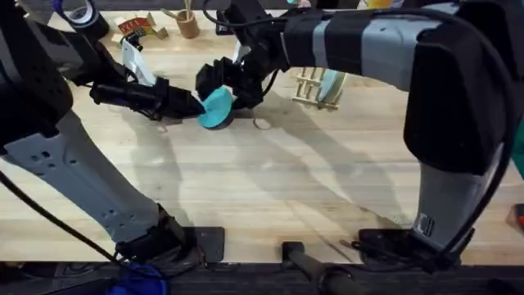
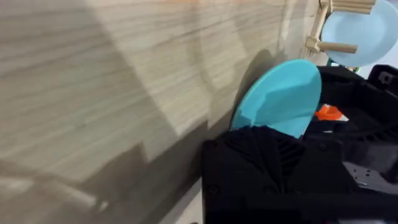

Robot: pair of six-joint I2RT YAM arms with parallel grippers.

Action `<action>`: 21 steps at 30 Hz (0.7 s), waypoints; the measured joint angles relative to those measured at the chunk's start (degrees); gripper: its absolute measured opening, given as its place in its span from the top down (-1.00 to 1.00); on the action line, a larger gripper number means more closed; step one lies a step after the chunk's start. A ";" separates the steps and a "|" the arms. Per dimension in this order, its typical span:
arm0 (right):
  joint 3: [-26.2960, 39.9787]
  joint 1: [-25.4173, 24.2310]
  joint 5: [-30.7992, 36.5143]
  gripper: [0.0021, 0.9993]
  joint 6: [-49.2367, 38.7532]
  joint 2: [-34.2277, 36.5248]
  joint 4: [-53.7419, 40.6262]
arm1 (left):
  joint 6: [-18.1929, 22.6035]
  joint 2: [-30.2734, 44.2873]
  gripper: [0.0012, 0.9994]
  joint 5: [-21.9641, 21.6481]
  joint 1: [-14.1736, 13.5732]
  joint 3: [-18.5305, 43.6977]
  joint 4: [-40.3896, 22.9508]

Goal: Pick up the plates from the table one by one and place each into a slot on the dish rack.

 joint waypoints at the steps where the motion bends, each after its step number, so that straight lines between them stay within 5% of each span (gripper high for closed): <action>1: 0.00 0.02 -0.04 -0.23 -0.01 0.01 0.03 | 0.00 0.00 0.92 0.00 0.00 0.00 -0.01; 5: 0.00 -0.33 0.63 0.83 0.07 0.02 -0.73 | -0.02 0.00 0.92 0.28 0.22 0.00 0.01; 6: 0.01 -0.60 -0.12 0.90 0.16 0.00 -0.38 | -0.04 0.00 0.92 0.49 0.36 0.00 -0.05; 21: 0.33 -0.94 -3.94 0.95 -2.35 -0.04 -0.34 | 0.04 0.00 0.92 0.68 0.66 0.11 -0.97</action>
